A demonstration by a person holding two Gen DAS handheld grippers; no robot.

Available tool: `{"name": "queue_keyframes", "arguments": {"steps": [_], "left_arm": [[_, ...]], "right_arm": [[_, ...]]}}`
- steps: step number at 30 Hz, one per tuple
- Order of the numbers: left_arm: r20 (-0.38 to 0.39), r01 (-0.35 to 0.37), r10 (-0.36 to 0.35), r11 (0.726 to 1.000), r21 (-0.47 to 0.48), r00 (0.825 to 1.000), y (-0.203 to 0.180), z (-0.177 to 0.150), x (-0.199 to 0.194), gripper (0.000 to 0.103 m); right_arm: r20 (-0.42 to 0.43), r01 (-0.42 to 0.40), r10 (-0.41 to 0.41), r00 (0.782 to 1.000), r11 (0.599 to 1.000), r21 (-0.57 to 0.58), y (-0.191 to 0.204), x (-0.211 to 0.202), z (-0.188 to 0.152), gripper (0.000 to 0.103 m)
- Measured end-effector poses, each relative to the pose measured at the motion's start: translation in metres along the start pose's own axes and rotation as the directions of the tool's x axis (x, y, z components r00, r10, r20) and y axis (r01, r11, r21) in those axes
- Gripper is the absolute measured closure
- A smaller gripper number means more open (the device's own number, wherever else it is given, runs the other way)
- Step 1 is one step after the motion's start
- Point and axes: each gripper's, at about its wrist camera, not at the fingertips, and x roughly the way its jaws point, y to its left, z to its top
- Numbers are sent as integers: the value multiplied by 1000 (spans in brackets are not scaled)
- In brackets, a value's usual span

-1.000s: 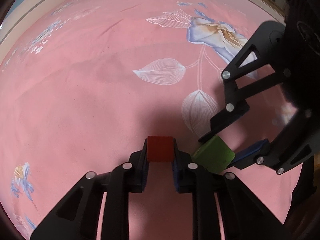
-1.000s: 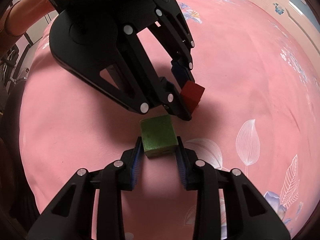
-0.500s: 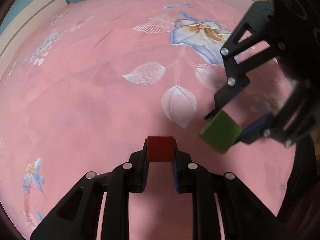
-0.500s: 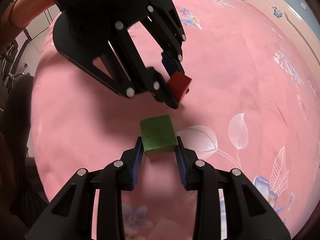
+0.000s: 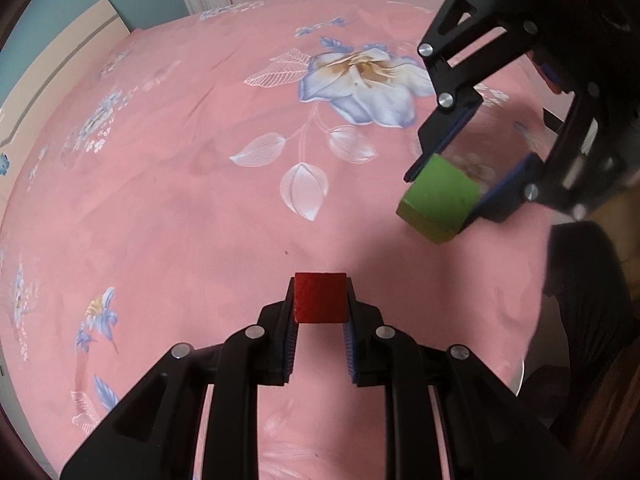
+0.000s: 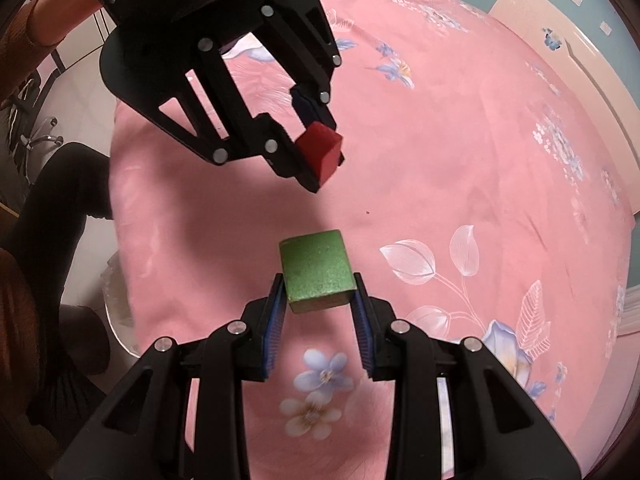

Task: Collect trash
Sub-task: 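Carry the red and green blocks off the bed over the trash bowl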

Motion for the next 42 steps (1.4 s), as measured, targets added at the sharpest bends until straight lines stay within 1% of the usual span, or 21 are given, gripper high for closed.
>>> {"name": "queue_keyframes", "arguments": {"steps": [9,15,19,23,30,38,42], "left_arm": [[8,-9,9,999,47,1000,-41,-13,-27,81],[17,-9,8,997,79,1000,-74,-33,-45,80],[25,9,-12,997,82,1000,-94,-50,-53,80],[9,24,-25,996,80,1000,-115,-73,-53,80],[-44,45,-39,990,137,998,-153,-108,-52,80],[-52,67,-58,980,186,997,-190,-131,-55,80],[-59,89,-78,973,213,995,-205,-140,-52,80]], "right_arm": [[-13,25,-25,1000,999,-22,43,-30,-7,70],[-9,32,-33,999,999,-43,74,-48,-14,70],[9,25,-24,1000,998,-54,100,-56,-21,70],[0,21,-21,1000,997,-74,126,-54,-29,70],[-10,4,-6,1000,994,-106,172,-50,-42,70],[-36,-12,7,999,991,-133,214,-39,-55,70],[-51,-23,16,999,988,-152,230,-34,-59,70]]}}
